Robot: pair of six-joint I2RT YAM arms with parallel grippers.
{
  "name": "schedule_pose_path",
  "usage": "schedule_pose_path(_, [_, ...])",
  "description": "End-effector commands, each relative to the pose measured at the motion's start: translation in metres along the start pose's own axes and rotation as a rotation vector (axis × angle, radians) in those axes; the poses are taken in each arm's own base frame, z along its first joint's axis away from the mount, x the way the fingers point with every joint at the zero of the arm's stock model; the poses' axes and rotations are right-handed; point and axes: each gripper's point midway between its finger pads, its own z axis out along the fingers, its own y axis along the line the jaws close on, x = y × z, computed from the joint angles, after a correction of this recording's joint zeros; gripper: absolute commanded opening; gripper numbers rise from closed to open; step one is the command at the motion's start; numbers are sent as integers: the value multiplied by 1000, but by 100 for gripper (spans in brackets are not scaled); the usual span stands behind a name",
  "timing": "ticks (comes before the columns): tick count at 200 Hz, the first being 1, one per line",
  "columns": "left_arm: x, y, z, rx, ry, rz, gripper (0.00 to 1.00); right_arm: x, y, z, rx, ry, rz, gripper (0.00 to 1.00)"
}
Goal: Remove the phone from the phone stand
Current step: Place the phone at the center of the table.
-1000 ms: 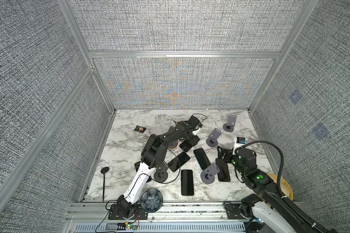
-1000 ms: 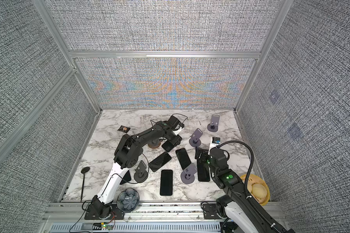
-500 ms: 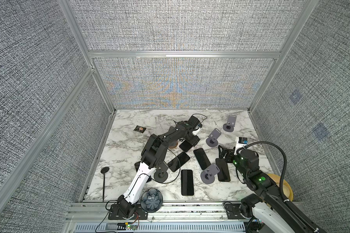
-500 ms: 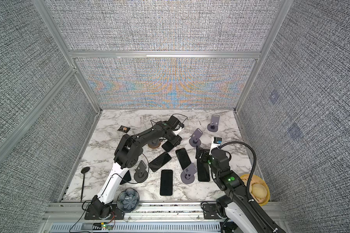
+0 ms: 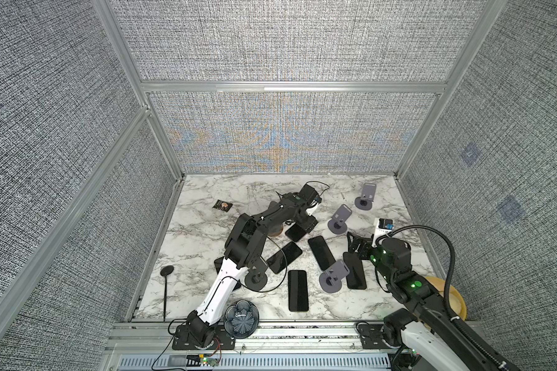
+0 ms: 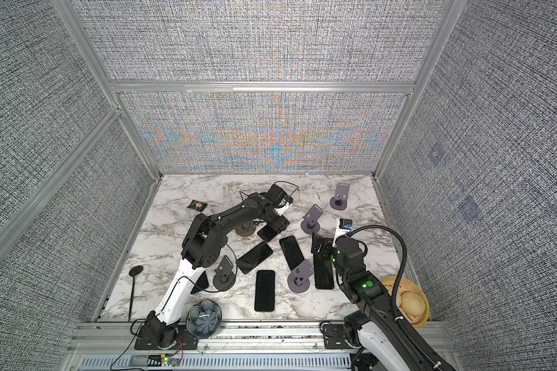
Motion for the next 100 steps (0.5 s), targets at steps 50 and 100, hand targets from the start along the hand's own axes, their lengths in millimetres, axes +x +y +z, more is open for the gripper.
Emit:
schedule_pose_path(50, [-56,-12,-91,25,-210,11,79,1,-7,4,44,0,-9,99])
schedule_pose_path(100, [-73,-17,-184,7,-370,41,81,6,-6,10,48,38,-40,99])
